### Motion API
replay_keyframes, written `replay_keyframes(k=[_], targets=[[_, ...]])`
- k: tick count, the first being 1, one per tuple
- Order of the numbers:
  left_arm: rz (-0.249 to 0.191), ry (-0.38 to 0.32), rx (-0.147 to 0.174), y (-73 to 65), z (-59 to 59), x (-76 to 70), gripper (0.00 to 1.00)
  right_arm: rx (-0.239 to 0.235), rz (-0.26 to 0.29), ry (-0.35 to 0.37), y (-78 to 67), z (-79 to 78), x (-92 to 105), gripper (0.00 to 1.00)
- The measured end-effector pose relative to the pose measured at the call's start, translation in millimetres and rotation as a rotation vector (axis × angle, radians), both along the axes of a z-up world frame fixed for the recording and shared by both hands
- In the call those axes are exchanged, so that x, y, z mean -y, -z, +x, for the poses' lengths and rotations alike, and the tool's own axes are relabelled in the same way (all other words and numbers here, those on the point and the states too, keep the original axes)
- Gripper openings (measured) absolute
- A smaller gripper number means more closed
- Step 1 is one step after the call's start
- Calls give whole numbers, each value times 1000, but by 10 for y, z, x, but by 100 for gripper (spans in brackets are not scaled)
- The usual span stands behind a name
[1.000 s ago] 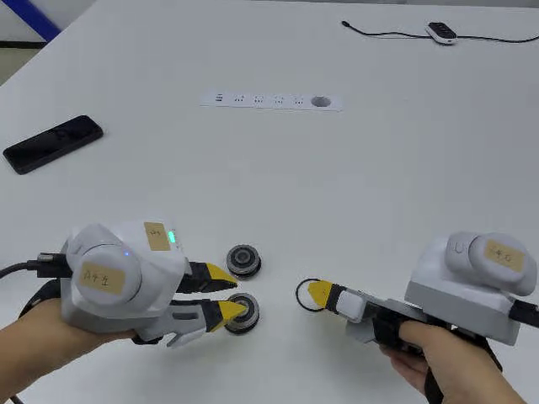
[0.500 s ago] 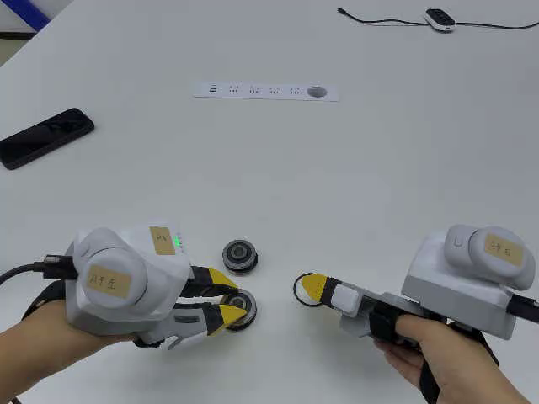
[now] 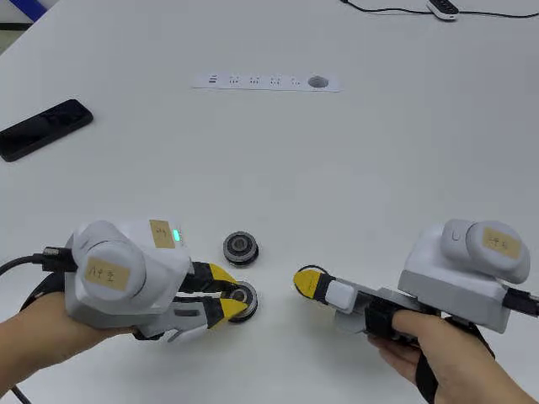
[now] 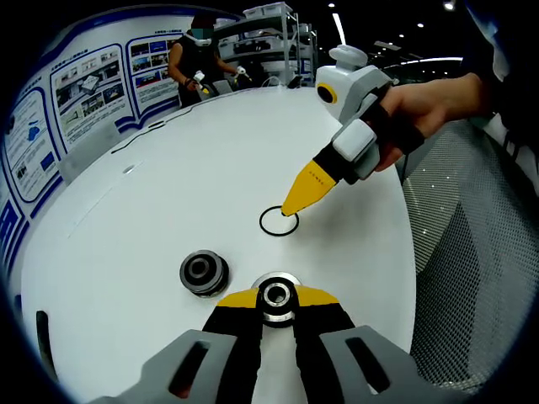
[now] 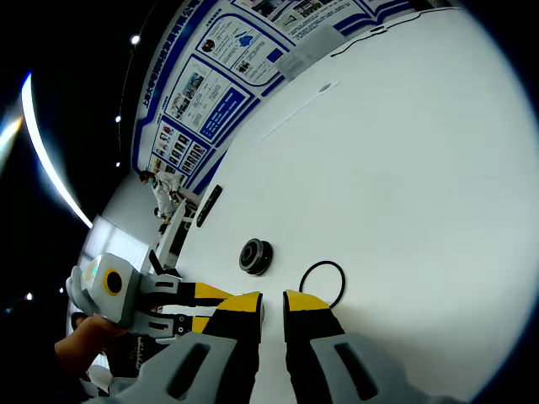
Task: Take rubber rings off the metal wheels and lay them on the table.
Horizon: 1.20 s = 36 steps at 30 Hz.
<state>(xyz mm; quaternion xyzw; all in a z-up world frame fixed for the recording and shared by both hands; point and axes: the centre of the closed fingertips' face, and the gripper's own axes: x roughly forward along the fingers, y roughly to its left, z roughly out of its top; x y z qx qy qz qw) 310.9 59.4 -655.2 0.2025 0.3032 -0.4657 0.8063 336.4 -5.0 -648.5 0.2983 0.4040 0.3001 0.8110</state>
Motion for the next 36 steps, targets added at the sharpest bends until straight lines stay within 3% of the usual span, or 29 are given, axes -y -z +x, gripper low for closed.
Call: replay_keyframes(k=[8, 11, 16, 28, 36], targets=[[18, 25, -3, 2, -6, 4, 13, -18, 101, -36, -99, -82, -195, 18], [23, 30, -4, 1, -9, 8, 13, -29, 113, -45, -109, -109, -257, 21], [65, 72, 1, 6, -5, 17, 13, -47, 120, -63, -89, -152, -345, 29], [40, 77, 1, 17, 7, 2, 13, -115, 154, -65, 11, -224, -503, 40], [41, 85, 1, 16, 8, 13, 13, -122, 162, -75, 46, -256, -545, 40]])
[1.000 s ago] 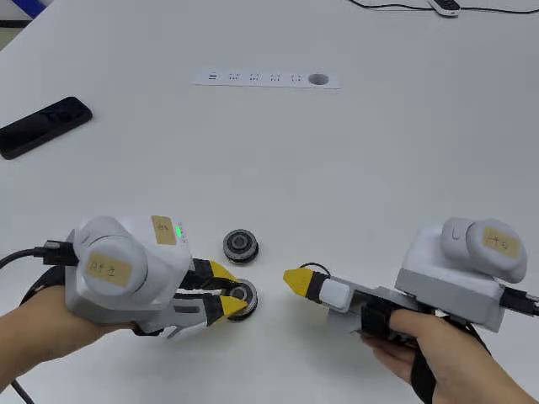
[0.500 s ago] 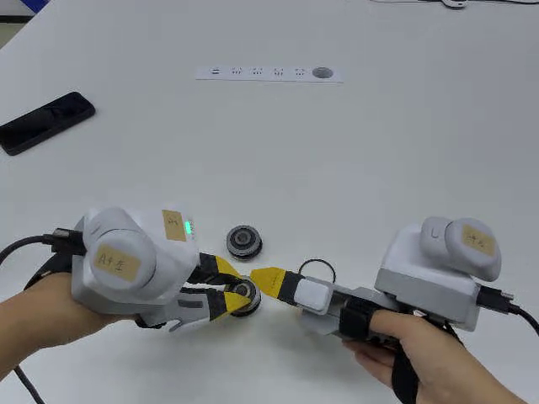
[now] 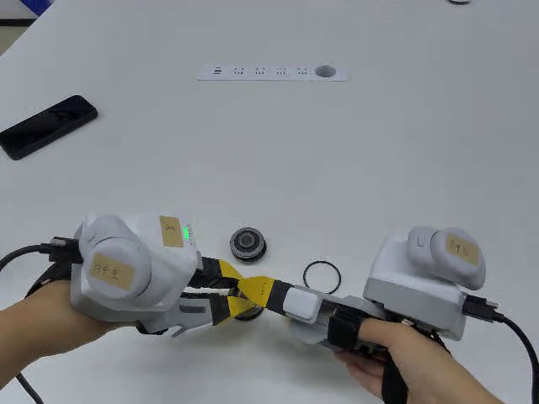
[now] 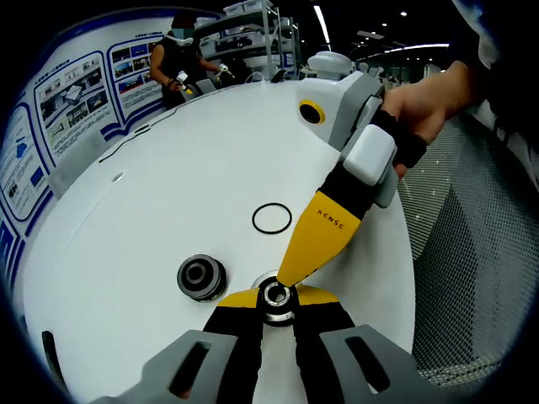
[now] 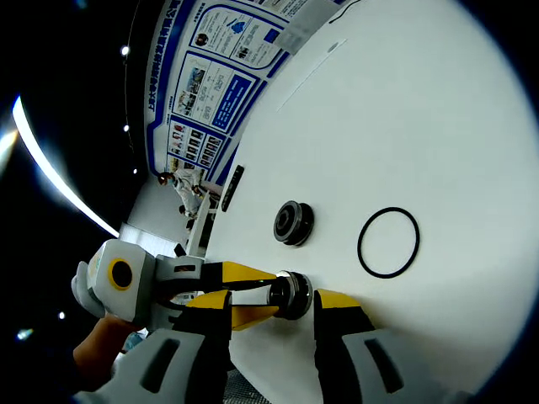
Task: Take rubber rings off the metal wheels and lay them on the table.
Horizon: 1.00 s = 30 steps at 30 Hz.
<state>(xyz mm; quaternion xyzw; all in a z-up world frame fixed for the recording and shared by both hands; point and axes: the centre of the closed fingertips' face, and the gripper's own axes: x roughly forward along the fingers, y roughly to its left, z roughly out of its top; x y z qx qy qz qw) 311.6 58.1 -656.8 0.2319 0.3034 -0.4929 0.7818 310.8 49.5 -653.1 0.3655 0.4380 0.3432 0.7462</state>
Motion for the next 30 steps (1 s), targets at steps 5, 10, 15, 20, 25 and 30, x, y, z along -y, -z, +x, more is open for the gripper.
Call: replay_keyframes(k=[5, 10, 15, 20, 25, 30], targets=[[-1, 0, -1, -2, -1, 6, 13, -3, 18, -4, 1, -16, -30, 40], [-2, -3, -3, -3, -2, 10, 13, 9, 29, -14, -18, -18, -60, 39], [2, -3, -4, -2, -1, 11, 13, 35, 37, -38, -32, -27, -70, 40], [9, 2, -7, 3, -3, 6, 13, 21, 60, -40, -50, -45, -63, 40], [13, 5, -7, 4, -11, 9, 13, 27, 68, -54, -67, -81, -56, 40], [13, 5, -9, 5, -24, 14, 13, 35, 69, -59, -80, -100, -46, 40]])
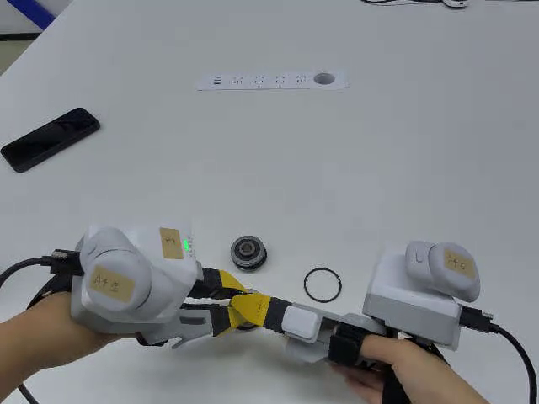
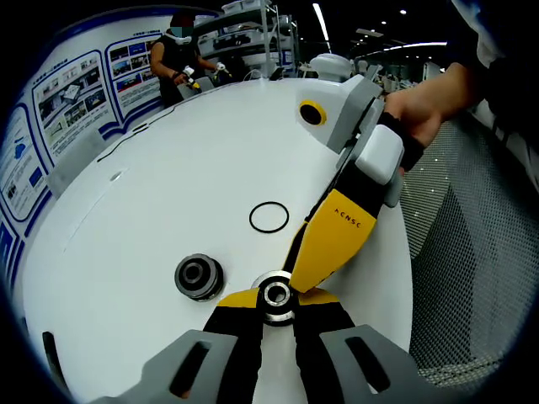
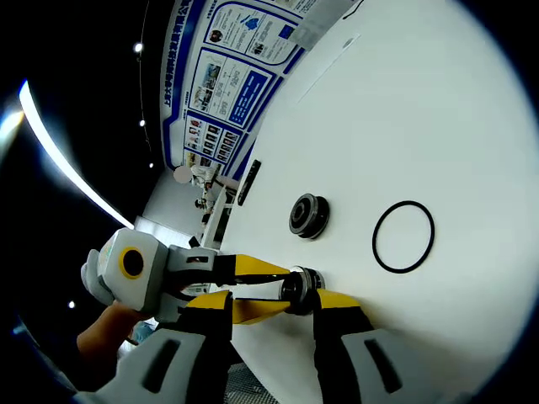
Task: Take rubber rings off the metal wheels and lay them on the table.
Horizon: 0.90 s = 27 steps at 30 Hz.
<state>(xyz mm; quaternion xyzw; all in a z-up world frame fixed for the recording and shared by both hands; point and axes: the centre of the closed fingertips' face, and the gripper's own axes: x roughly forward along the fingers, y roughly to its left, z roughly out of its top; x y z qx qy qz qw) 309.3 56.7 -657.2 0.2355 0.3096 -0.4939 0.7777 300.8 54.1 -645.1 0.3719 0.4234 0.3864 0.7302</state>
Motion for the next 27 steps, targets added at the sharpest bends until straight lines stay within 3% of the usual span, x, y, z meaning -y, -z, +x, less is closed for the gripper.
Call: replay_keyframes(k=[7, 13, 20, 22, 27], targets=[[6, 4, 0, 2, 0, 1, 13, 15, 9, 7, -35, 11, 36, 36], [7, 4, 0, 0, 0, 3, 13, 13, -8, 3, 16, 25, 44, 30], [6, 5, 1, 1, 2, 2, 13, -31, -38, 13, 149, 82, 95, 13], [6, 5, 1, 2, 2, 1, 13, -78, -36, 30, 180, 87, 112, 10], [4, 3, 1, 4, 5, -4, 13, -89, -42, 32, 218, 98, 130, 3]])
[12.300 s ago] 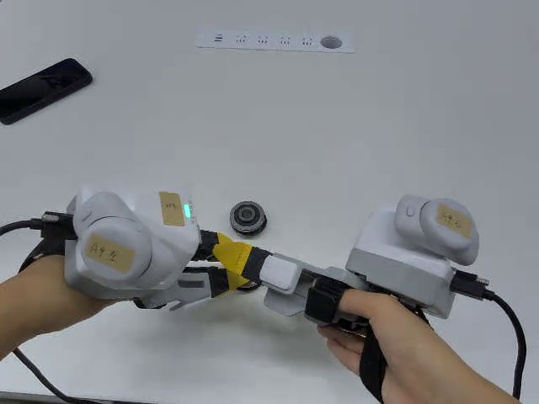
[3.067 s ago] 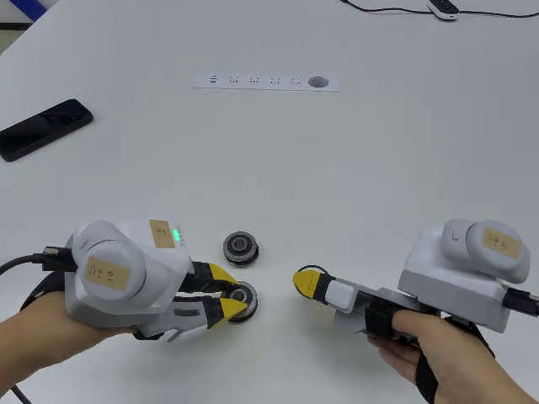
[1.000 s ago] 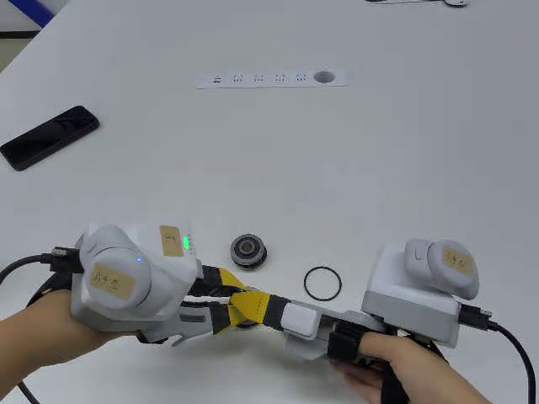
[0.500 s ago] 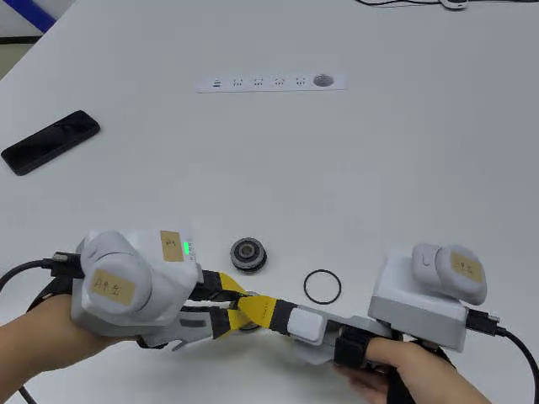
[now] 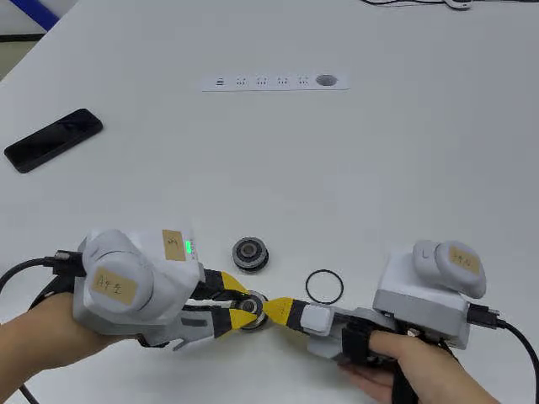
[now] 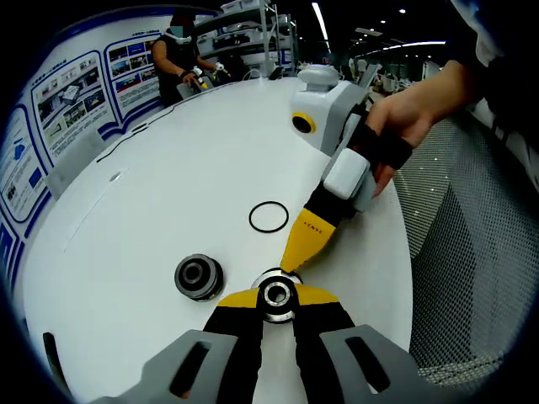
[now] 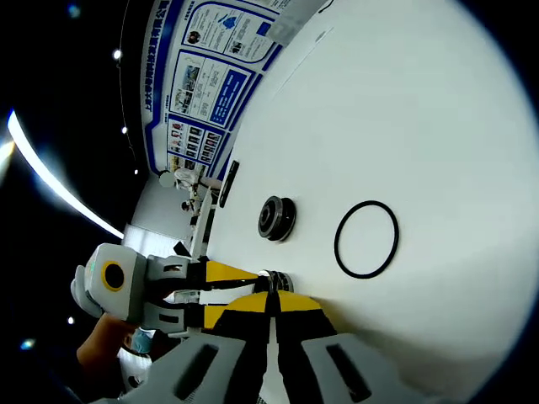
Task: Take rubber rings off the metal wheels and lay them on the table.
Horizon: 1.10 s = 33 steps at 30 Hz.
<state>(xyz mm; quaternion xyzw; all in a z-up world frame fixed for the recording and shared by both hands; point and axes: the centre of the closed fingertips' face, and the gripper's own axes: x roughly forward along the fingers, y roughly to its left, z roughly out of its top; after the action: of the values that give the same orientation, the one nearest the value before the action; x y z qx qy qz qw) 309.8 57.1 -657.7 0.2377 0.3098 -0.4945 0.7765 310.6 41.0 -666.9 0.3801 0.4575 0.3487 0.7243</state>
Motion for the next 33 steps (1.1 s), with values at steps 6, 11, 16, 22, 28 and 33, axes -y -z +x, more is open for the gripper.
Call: replay_keyframes(k=[6, 11, 16, 22, 28, 33], targets=[[0, 0, 0, 0, 1, -2, 13, -1, 2, -3, 7, 8, 1, 3], [1, -1, 0, 4, 2, -8, 13, 27, -15, -21, -9, 10, -2, 2], [2, -3, -1, 6, 2, -9, 13, 73, -49, -35, -39, -8, -11, 1], [2, -4, 0, 0, -3, 1, 13, 122, -86, -57, -56, -6, -20, 0], [-2, -4, 0, -2, -2, 2, 13, 188, -135, -101, -85, -12, -42, 0], [-5, -6, -1, -4, -3, 2, 13, 182, -133, -102, -73, -8, -36, 0]])
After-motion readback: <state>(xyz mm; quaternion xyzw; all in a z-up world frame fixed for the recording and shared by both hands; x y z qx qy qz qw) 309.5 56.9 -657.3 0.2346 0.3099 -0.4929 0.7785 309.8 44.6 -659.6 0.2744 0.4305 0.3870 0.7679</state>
